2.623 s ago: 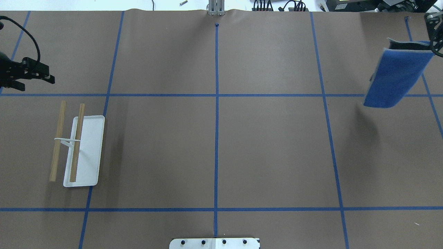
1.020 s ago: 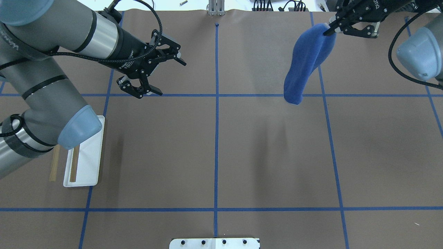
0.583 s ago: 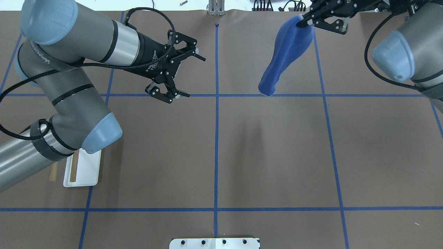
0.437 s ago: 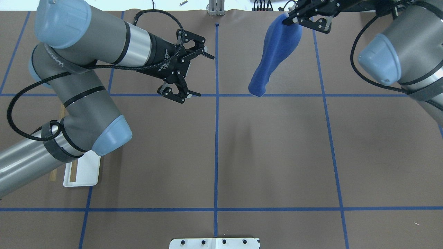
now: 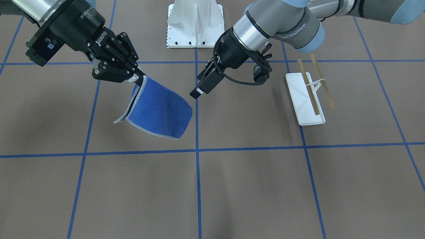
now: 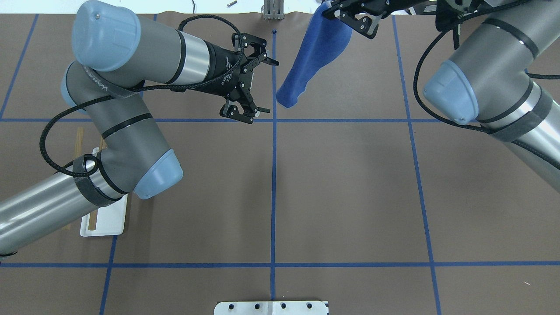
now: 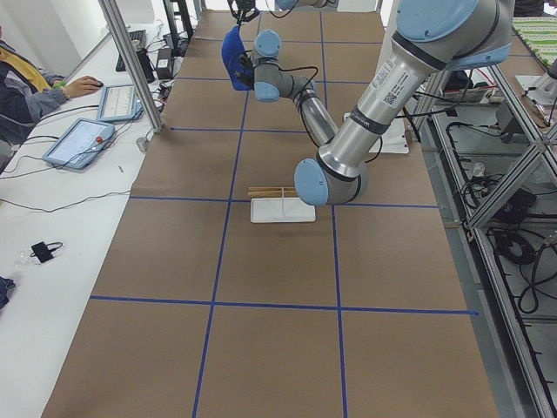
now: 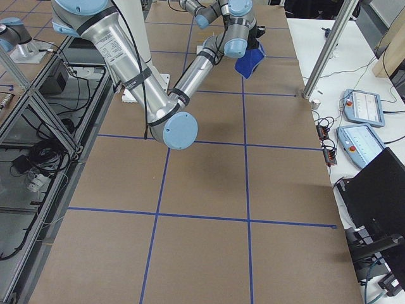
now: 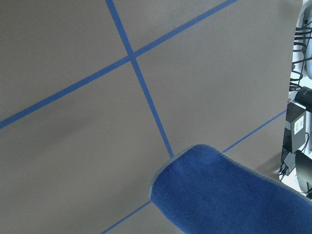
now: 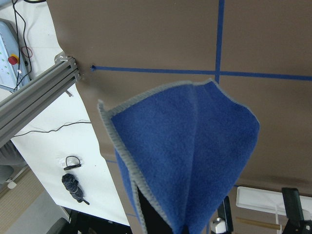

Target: Hang towel on rack

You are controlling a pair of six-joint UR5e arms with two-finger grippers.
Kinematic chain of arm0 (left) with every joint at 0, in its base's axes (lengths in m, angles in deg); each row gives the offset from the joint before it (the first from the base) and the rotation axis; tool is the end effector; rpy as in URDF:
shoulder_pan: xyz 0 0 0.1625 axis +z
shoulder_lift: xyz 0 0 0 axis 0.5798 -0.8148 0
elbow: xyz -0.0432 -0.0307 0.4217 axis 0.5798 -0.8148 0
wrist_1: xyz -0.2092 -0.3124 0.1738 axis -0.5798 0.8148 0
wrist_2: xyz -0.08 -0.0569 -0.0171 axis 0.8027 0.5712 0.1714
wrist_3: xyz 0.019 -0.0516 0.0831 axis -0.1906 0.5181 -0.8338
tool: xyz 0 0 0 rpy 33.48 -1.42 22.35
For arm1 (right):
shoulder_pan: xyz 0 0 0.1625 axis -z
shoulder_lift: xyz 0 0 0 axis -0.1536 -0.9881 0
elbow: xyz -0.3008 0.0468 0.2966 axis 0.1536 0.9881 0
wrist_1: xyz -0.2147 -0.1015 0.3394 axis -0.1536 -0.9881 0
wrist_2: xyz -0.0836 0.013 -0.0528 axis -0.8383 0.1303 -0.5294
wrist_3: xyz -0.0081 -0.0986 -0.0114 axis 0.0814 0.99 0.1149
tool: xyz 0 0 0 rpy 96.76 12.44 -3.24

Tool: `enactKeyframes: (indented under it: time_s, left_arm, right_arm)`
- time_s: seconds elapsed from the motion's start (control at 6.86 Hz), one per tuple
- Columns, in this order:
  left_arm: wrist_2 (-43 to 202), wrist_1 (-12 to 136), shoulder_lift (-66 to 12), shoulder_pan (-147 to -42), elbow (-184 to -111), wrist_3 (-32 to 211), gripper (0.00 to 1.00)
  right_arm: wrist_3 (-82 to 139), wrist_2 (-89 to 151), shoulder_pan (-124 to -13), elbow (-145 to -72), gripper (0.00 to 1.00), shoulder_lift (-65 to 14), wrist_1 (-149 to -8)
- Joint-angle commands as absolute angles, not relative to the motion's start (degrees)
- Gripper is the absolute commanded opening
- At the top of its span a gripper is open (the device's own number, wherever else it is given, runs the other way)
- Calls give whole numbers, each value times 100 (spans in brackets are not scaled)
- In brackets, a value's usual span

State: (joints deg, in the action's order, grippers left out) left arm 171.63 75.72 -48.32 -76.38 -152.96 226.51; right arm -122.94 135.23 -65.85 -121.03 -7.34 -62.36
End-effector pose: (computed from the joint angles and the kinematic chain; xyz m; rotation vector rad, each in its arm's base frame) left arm 0.4227 -0.4898 0.0980 -0.6391 1.5029 -1.1022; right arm -0.2581 -0.5311 0.0894 -0.8627 -1.4099 1.4065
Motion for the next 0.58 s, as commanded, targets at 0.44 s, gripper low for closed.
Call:
enactKeyframes:
  time_s: [0.44]
  left_arm:
    - [16252,7976,-4812,-7595,-15180,23943,97]
  right_arm:
    - [-12787,13188,-6518,-12210,0,-681,-6112]
